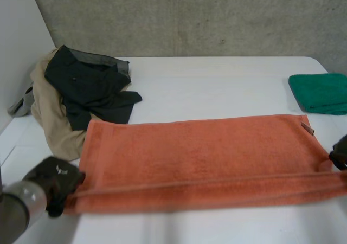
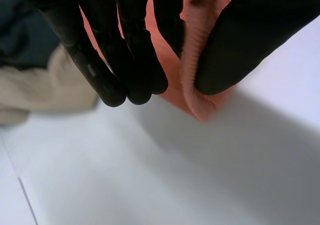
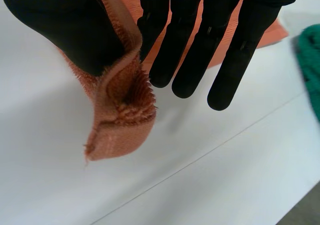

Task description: Fold the laundry.

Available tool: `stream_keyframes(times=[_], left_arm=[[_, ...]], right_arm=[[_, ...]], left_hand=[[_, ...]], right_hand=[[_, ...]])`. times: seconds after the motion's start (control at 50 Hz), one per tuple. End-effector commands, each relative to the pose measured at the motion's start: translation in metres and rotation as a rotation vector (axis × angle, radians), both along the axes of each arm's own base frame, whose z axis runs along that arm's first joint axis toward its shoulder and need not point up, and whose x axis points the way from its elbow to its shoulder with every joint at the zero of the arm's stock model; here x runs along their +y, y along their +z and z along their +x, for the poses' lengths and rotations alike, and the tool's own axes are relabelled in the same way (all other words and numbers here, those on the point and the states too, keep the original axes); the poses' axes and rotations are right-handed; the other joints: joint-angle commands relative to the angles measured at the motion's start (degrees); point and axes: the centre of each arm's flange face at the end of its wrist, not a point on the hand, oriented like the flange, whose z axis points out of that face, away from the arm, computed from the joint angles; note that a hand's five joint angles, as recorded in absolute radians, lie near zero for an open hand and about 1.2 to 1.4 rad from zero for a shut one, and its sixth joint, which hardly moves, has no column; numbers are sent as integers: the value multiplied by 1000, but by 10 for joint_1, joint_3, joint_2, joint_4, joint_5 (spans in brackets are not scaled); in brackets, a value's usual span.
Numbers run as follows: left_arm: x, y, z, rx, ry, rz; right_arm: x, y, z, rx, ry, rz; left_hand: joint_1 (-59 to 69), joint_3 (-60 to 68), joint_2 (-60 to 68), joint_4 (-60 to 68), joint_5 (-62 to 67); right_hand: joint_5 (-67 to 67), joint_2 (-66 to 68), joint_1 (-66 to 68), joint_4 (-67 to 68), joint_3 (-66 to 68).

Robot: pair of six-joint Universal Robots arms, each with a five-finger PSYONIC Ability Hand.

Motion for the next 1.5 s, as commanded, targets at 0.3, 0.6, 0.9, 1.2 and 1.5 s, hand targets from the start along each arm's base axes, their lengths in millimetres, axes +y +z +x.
stream_keyframes(times=[0.3,0.6,0.9,1.2,1.5], left_arm=[[-138,-15,-55,93,110,-280],[-165,-7,-69,126,139,-408],[-165,210,-70,762,116,-1141],[-161,79,-57,559,173,-758],[-121,-35,-46,431,178,-481]], right_arm=[[-98,-36,40,-218,-70,-446],[-131,-30,59,-286,6,-562],[-141,197,41,-743,-215,-1189],[-122,79,40,-613,-266,-693],[-95,-52,28,-584,-276,-373]], left_hand=[[149,119,114,114,123],[149,119,114,114,123],[149,119,114,114,123],[149,119,114,114,123],[149,119,114,114,123]], right_hand=[[126,122,167,114,119],[126,122,167,114,119],[126,122,167,114,119],[126,122,167,114,119],[126,122,167,114,119]])
